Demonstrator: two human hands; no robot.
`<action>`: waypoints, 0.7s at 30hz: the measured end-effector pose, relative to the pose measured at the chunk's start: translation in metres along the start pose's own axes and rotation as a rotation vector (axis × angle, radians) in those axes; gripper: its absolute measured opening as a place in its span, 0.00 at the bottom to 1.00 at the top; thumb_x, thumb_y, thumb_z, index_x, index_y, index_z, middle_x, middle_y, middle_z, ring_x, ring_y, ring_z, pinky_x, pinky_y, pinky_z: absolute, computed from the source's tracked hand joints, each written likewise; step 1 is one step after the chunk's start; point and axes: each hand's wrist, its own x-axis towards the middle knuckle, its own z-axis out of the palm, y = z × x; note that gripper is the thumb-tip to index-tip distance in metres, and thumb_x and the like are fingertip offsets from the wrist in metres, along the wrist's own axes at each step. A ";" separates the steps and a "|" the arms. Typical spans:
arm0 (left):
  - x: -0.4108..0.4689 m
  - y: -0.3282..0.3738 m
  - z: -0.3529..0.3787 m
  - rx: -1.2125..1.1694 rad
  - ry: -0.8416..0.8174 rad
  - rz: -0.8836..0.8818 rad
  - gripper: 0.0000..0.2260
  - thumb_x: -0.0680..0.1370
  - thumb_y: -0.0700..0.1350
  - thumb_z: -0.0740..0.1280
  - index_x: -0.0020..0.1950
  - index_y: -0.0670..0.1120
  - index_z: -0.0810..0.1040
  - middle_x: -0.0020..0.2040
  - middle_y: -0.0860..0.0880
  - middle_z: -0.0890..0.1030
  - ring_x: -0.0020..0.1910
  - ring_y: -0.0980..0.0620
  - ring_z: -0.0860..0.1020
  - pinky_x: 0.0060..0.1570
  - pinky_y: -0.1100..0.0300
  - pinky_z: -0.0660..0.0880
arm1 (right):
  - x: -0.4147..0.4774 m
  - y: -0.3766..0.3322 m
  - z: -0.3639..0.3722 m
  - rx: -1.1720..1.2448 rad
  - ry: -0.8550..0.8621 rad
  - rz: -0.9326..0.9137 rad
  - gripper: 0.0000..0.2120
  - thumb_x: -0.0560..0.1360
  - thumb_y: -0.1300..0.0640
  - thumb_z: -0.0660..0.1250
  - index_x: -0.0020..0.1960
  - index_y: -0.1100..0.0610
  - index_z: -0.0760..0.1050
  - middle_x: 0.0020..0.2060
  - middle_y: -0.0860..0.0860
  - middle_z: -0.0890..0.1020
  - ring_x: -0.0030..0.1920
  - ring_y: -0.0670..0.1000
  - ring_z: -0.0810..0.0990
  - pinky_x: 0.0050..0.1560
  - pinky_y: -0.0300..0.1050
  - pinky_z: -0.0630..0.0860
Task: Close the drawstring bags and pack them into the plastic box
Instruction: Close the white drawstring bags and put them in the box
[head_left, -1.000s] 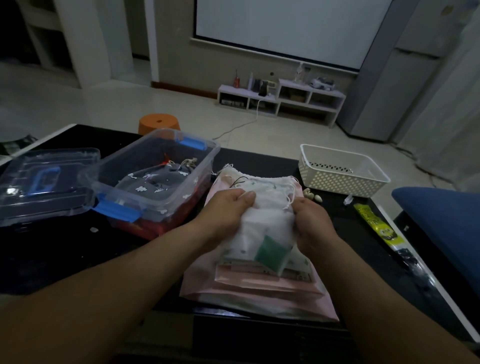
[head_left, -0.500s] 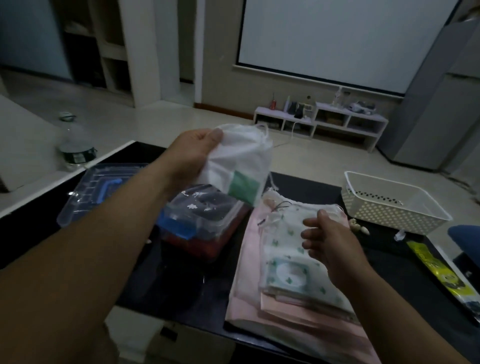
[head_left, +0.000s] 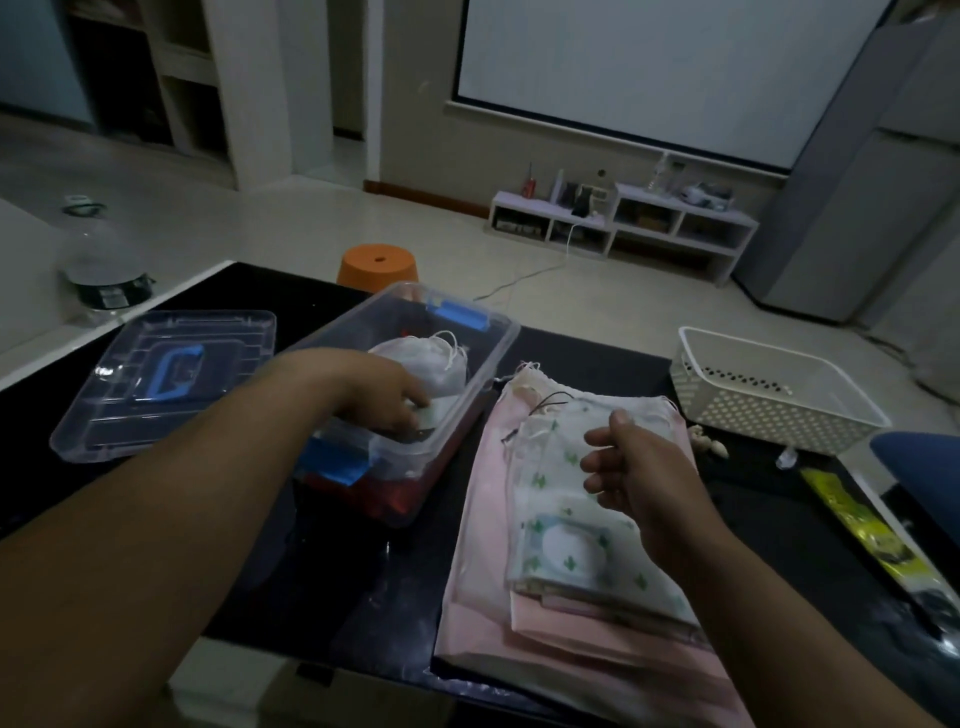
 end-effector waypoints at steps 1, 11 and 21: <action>0.001 0.003 -0.001 0.026 0.021 0.008 0.22 0.83 0.56 0.64 0.78 0.60 0.70 0.79 0.50 0.69 0.75 0.46 0.70 0.72 0.54 0.65 | 0.001 0.001 -0.002 -0.004 -0.001 0.001 0.21 0.87 0.45 0.57 0.56 0.60 0.81 0.36 0.54 0.83 0.33 0.52 0.78 0.36 0.46 0.73; 0.000 0.023 -0.001 -0.043 0.163 0.005 0.17 0.84 0.47 0.61 0.72 0.54 0.77 0.71 0.52 0.76 0.68 0.46 0.75 0.68 0.51 0.69 | -0.008 -0.002 -0.015 -0.011 -0.009 -0.025 0.19 0.87 0.46 0.58 0.54 0.59 0.81 0.37 0.55 0.83 0.34 0.52 0.79 0.36 0.46 0.73; -0.005 0.110 0.005 -0.418 0.730 0.300 0.08 0.84 0.46 0.60 0.54 0.48 0.80 0.47 0.51 0.82 0.44 0.51 0.79 0.45 0.54 0.76 | -0.017 -0.011 -0.030 -0.019 0.014 -0.024 0.16 0.87 0.50 0.58 0.56 0.60 0.80 0.42 0.57 0.83 0.40 0.54 0.79 0.43 0.48 0.75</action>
